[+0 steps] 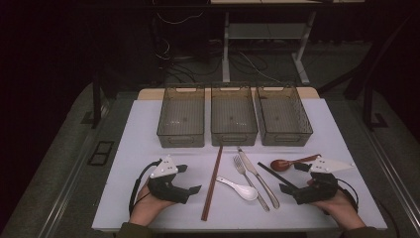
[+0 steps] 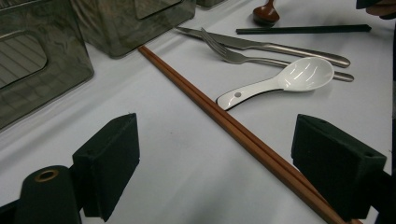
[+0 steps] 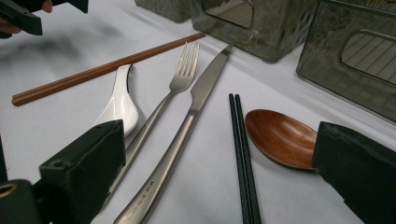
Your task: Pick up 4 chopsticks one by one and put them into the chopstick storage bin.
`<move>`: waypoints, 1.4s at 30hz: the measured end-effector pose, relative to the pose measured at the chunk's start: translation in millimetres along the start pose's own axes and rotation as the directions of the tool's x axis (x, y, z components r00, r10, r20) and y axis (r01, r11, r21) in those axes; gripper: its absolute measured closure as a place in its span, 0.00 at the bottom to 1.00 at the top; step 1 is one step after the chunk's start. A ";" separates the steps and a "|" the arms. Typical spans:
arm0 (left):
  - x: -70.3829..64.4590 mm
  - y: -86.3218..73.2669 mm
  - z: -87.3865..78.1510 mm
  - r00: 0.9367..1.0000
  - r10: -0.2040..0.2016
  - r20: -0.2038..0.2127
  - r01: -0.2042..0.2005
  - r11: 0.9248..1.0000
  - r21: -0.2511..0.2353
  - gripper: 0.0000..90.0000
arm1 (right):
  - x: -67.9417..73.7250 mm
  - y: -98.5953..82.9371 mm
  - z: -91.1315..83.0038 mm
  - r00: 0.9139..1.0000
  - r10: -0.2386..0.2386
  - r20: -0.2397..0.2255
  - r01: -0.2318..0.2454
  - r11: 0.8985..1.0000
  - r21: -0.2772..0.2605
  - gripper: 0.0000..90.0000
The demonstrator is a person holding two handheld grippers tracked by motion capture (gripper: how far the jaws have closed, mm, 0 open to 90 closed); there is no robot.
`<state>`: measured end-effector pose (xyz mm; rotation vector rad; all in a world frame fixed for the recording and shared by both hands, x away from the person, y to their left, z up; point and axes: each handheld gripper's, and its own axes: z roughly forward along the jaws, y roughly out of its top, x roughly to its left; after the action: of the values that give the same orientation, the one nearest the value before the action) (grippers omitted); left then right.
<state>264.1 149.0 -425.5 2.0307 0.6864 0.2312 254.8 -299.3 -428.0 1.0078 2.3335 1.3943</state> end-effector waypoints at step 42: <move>10.4 39.6 61.4 0.998 -0.042 -0.049 0.046 0.996 0.074 0.64 | -2.2 0.1 4.5 1.000 0.001 -0.002 -0.001 1.000 0.014 0.03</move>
<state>313.5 94.1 -426.3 2.0843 0.7787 0.2313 258.9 -297.7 -430.5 1.0114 2.3480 1.3821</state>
